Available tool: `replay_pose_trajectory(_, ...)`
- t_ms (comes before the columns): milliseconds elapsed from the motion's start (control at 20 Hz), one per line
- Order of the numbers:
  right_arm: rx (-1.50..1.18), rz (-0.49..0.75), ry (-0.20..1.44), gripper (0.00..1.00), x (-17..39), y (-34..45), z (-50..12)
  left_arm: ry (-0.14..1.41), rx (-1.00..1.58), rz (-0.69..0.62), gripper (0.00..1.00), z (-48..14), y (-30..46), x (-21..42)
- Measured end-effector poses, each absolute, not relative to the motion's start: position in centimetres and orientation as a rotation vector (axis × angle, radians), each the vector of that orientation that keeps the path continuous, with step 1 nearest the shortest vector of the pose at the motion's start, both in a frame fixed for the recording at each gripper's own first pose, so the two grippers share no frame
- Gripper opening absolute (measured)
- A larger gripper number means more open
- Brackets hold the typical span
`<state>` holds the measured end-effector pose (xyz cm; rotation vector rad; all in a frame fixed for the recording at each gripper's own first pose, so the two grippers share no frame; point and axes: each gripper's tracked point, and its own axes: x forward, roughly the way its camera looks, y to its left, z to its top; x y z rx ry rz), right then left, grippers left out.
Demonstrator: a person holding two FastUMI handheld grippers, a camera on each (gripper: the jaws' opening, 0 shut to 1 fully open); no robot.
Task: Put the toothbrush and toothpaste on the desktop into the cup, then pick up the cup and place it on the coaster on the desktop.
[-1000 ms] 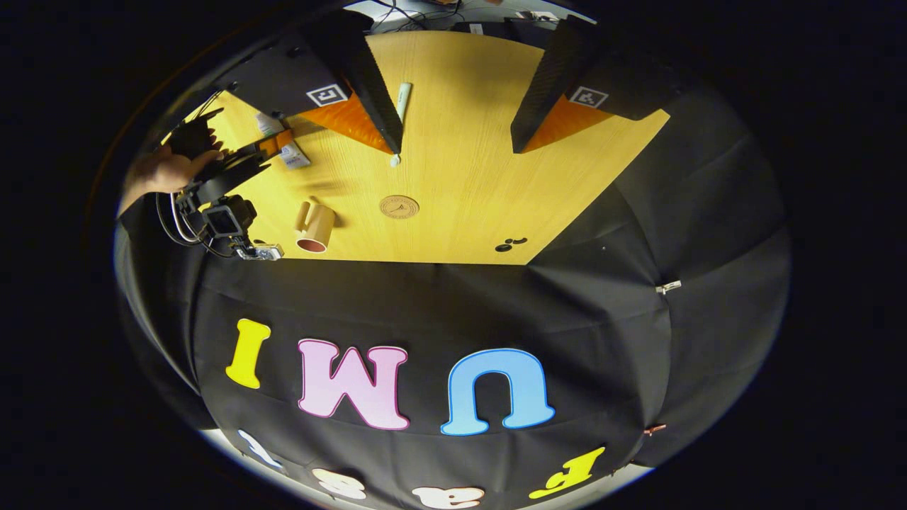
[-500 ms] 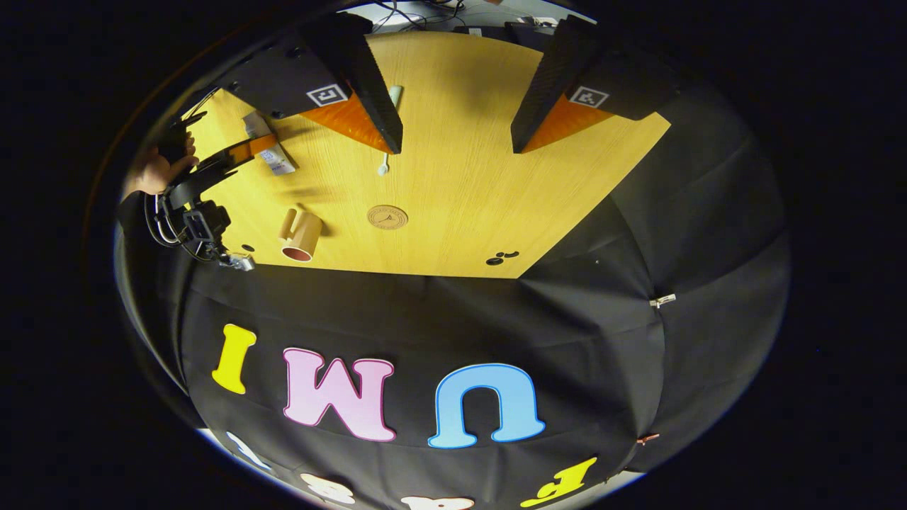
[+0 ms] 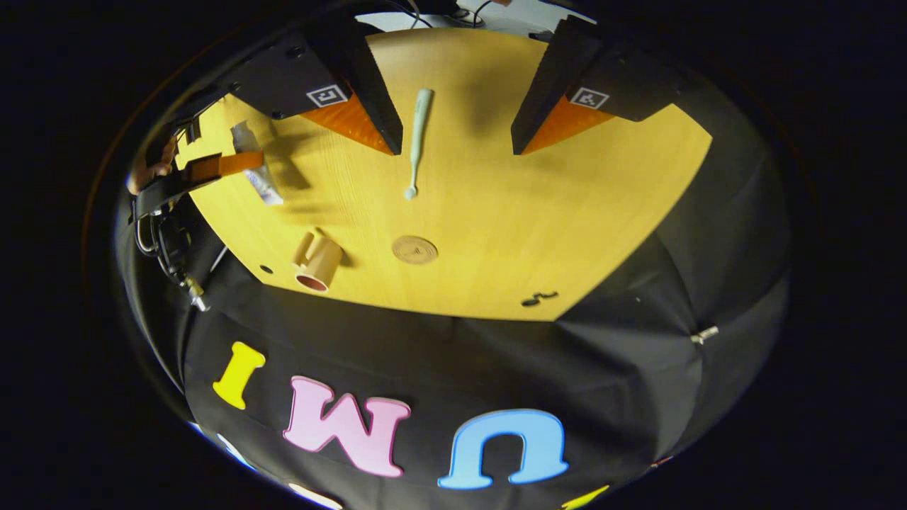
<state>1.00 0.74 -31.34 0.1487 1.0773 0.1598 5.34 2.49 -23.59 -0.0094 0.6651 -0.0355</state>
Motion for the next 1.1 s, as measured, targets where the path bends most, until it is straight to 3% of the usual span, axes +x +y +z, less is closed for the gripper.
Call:
replay_pose_trajectory(450, 0.200, 0.128, 0.919, 0.15, 1.0, -3.2, -25.0, 0.867, 0.088, -0.143, 0.93, -31.5, -0.4, 9.5)
replay_pose_trajectory(600, 0.216, 0.126, 0.912, 0.15, 0.3, -3.8, -24.2, 0.939, 0.083, -0.143, 0.81, -33.2, -0.8, 10.2)
replay_pose_trajectory(800, 0.210, 0.135, 0.885, 0.15, 0.8, -4.1, -23.2, 1.000, 0.108, -0.128, 0.77, -34.4, -0.6, 11.0)
replay_pose_trajectory(850, 0.213, 0.139, 0.880, 0.15, 1.0, -4.0, -23.0, 1.015, 0.125, -0.129, 0.70, -34.5, -0.6, 11.2)
replay_pose_trajectory(900, 0.219, 0.145, 0.875, 0.15, 1.1, -3.8, -23.0, 1.036, 0.151, -0.122, 0.72, -34.7, -0.4, 11.1)
replay_pose_trajectory(1100, 0.213, 0.170, 0.858, 0.15, 1.7, -3.2, -23.1, 1.102, 0.185, -0.141, 0.50, -34.8, -0.9, 11.2)
